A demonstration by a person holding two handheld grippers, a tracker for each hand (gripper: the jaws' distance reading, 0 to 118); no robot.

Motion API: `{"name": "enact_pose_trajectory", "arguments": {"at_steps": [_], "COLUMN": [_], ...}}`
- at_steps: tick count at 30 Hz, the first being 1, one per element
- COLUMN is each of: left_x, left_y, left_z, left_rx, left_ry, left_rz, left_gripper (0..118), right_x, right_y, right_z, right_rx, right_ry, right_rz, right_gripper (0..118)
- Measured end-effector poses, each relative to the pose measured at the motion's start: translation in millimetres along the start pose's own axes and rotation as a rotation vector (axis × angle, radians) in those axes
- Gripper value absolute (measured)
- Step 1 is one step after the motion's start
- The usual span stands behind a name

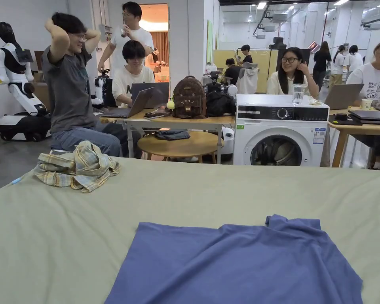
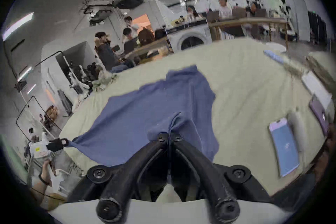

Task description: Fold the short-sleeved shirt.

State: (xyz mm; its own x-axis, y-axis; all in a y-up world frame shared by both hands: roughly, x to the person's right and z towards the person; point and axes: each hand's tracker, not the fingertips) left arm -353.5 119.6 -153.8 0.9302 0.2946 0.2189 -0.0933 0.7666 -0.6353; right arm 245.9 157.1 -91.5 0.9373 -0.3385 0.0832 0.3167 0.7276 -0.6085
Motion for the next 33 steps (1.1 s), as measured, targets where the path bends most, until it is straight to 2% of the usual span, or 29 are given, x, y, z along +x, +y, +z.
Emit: {"name": "enact_pose_trajectory", "arguments": {"at_steps": [2,3,4,5,6,7,8,12,14,17,21,23,24,25,26,27,28,30,33], "left_x": [2,3,5,10,15,20,25,62,80,99,111,114,114,114,114,114,113,116,112], "left_y": [0,2,4,7,10,16,25,60,77,98,115,117,118,117,116,116,116,115,116], "left_z": [-3,-4,-5,-3,0,2,4,12,13,11,1,-3,-4,-5,-4,-2,-1,-2,2], "left_rx": [-0.019,-0.017,-0.003,0.021,0.043,0.082,0.115,0.250,0.319,0.368,0.377,0.378,0.372,0.365,0.360,0.369,0.338,0.361,0.355], "left_ry": [0.037,0.056,0.067,0.087,0.097,0.095,0.088,0.098,0.091,0.048,0.007,0.012,0.008,0.006,-0.014,-0.064,-0.084,-0.024,-0.034], "left_rz": [-0.010,-0.023,-0.041,-0.073,-0.103,-0.121,-0.137,-0.218,-0.251,-0.238,-0.212,-0.220,-0.222,-0.216,-0.193,-0.186,-0.183,-0.219,-0.210], "left_gripper": [0,6,22,22,30,47,54,62,64,63,63,63,62,52,36,13,0,0,0], "right_x": [6,8,10,10,9,6,1,-33,-59,-92,-117,-128,-132,-135,-139,-141,-143,-145,-145], "right_y": [-3,-3,-2,-4,-1,5,12,38,47,55,62,60,58,56,53,53,52,50,48], "right_z": [-8,-12,-15,-13,-12,-11,-9,-3,-3,-14,-38,-51,-55,-59,-62,-64,-67,-71,-74], "right_rx": [-0.032,-0.038,-0.041,-0.029,0.001,0.032,0.067,0.213,0.278,0.345,0.348,0.350,0.349,0.349,0.347,0.340,0.320,0.314,0.299], "right_ry": [-0.038,-0.054,-0.057,-0.053,-0.043,-0.040,-0.039,-0.032,-0.041,-0.089,-0.080,-0.093,-0.091,-0.084,-0.082,-0.076,-0.055,-0.053,-0.043], "right_rz": [0.007,0.002,-0.011,-0.011,-0.012,-0.006,0.008,0.109,0.189,0.292,0.320,0.344,0.357,0.369,0.375,0.378,0.371,0.362,0.344], "right_gripper": [0,2,14,14,21,47,62,62,62,62,62,48,36,20,11,2,0,0,0]}}
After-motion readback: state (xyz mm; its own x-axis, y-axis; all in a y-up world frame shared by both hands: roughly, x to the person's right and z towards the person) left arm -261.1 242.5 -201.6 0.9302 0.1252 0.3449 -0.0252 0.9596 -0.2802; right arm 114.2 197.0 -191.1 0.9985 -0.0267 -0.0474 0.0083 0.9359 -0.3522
